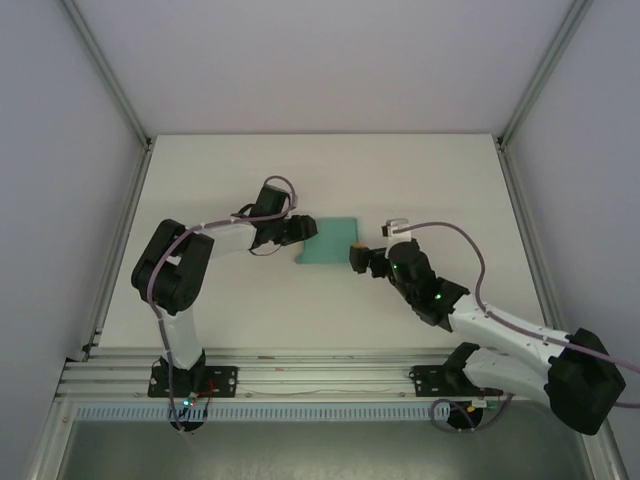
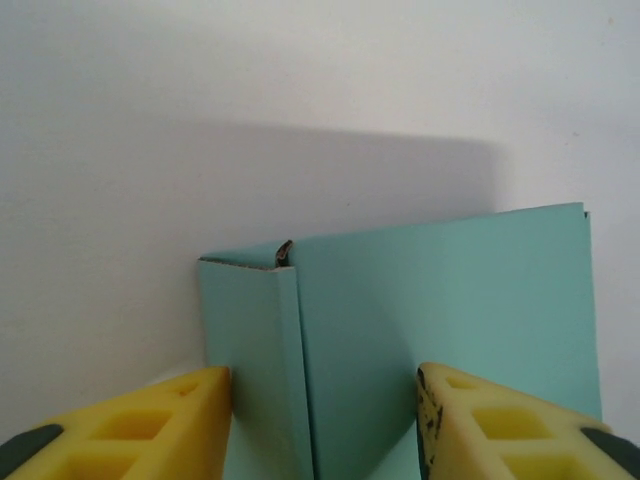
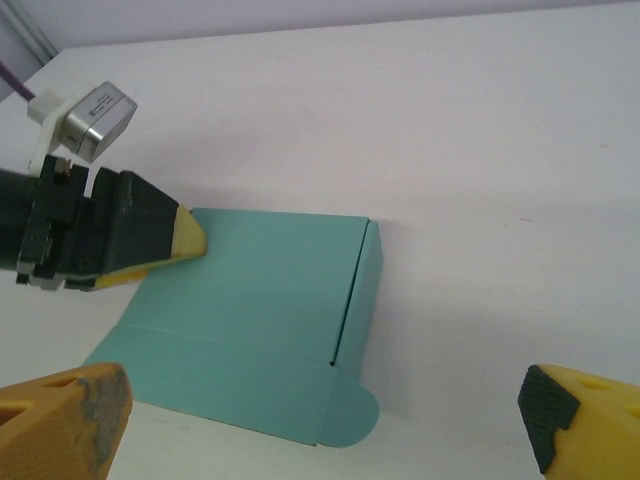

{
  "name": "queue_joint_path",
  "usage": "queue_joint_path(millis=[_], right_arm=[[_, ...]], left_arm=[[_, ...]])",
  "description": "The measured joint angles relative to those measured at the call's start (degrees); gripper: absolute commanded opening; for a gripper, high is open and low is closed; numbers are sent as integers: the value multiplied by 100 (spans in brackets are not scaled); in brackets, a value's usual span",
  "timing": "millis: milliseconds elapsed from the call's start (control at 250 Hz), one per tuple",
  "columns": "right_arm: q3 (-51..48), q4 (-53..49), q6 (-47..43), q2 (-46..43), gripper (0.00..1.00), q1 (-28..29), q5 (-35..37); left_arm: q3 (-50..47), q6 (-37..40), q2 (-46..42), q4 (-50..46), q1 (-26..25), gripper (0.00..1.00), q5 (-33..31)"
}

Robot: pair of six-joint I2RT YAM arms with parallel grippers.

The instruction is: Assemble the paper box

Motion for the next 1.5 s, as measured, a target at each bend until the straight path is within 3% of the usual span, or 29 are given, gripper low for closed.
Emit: queue_joint_path(millis=[188,272,827,1015,1203,1303,1439,1499], right_arm=[[516,-313,791,570,100,-549,-251],[658,-398,986,872,100,-780,-533],[1641,-452,1993,2905,96,-1547,-2800],[1845,197,2450,3707,81,-1773,-3720],[2028,1182,3150,4389,61,-1840,-4690],[2070,1399,3320,4428,56,-1836,-4931],[2083,1379,3421,4352,49,-1836,-4964],[2083,1287,3442,4260,46,-1836,-4927]], left_arm=[[-343,-295,166,949,262,31,584],[-535,-461,203,1373,385,21,852],[-1073,-896,380,2758,811,13,1644],[-1141,-920,444,2968,885,13,1779],[-1141,-890,448,2977,887,18,1792],[-1139,-848,446,2955,887,25,1790],[-1110,-715,446,2822,896,41,1749],[-1084,-619,442,2758,896,54,1755]])
